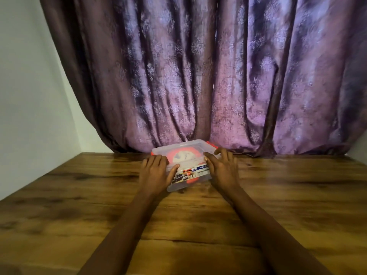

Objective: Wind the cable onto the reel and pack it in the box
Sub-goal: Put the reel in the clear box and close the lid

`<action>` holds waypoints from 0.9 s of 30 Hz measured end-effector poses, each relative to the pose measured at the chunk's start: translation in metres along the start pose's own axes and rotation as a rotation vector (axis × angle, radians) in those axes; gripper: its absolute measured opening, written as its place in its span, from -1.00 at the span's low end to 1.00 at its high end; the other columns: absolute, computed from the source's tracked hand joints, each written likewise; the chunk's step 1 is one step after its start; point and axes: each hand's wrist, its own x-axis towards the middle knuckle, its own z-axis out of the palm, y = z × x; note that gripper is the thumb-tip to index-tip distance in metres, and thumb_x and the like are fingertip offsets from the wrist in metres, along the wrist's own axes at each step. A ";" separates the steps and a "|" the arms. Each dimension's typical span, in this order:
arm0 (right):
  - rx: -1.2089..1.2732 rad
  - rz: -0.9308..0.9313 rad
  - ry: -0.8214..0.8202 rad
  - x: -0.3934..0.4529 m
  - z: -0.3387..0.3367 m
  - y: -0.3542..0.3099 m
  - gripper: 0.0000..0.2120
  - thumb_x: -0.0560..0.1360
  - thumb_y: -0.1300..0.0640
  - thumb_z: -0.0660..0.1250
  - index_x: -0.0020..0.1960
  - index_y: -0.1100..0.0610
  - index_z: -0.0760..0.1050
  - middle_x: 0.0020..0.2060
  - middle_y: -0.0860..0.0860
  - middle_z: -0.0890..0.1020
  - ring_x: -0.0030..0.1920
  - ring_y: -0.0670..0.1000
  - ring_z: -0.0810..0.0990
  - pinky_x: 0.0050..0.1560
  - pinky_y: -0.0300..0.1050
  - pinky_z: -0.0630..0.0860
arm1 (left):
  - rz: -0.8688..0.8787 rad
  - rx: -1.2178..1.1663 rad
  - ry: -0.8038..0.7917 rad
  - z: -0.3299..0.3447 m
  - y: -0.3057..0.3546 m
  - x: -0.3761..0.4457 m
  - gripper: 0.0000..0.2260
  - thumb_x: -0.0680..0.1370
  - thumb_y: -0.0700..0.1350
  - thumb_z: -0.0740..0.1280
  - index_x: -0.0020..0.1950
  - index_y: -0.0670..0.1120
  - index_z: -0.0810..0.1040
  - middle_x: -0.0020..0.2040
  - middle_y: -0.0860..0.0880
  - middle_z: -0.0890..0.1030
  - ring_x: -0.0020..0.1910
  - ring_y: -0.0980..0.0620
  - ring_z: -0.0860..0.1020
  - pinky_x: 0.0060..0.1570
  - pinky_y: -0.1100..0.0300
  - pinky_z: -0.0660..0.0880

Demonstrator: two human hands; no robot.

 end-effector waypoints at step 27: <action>0.436 -0.369 -0.748 0.051 0.143 -0.386 -0.41 0.67 -0.16 -0.09 0.62 -0.03 -0.19 0.62 -0.02 -0.07 0.59 0.14 0.06 0.51 0.23 0.01 | -0.427 0.385 -0.061 -0.122 -0.277 -0.124 -0.65 0.62 0.00 0.29 0.14 -0.29 0.63 0.09 -0.27 0.68 0.12 -0.30 0.62 0.16 -0.11 0.56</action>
